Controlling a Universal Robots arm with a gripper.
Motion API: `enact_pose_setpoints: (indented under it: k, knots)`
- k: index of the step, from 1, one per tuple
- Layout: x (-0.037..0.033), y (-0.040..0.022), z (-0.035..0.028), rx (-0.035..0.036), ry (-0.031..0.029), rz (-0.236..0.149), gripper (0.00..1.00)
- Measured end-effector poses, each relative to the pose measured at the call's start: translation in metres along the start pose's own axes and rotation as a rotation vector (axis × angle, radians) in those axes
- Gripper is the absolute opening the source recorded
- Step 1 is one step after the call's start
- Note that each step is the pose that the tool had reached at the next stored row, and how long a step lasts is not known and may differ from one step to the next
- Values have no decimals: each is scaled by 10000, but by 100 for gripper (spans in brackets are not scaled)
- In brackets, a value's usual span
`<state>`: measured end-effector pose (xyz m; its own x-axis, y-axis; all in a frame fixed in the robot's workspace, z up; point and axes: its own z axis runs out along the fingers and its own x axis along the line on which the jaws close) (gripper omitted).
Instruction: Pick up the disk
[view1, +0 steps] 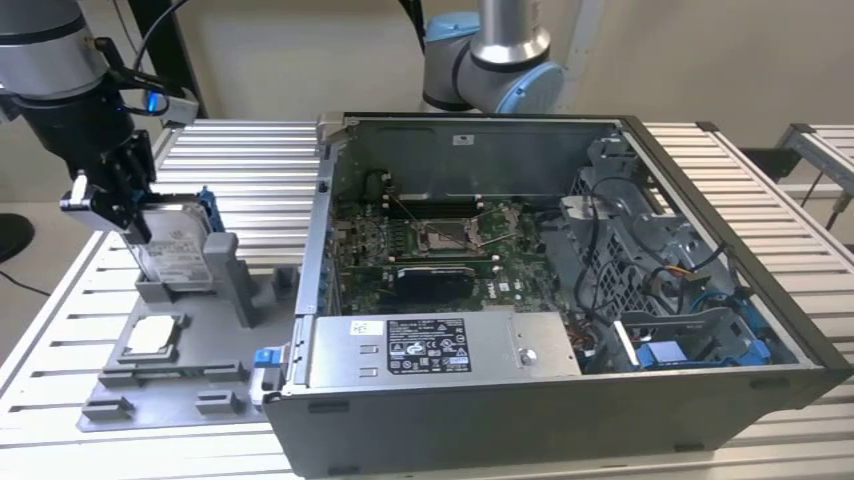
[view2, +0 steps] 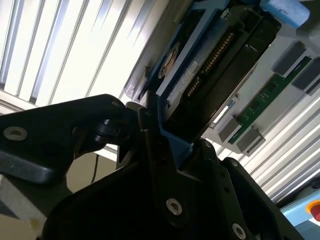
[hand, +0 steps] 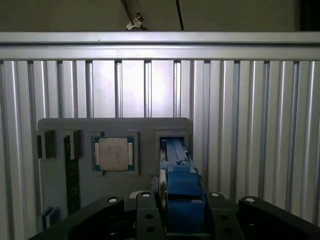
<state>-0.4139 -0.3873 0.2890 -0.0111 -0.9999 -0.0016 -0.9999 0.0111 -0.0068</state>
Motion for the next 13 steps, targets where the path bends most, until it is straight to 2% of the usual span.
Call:
enact_pose_setpoints:
  k: [4,13]
  knots:
    - [0,0,-113,-1,1,1,0]
    - [-1,-3,-513,0,1,0,0]
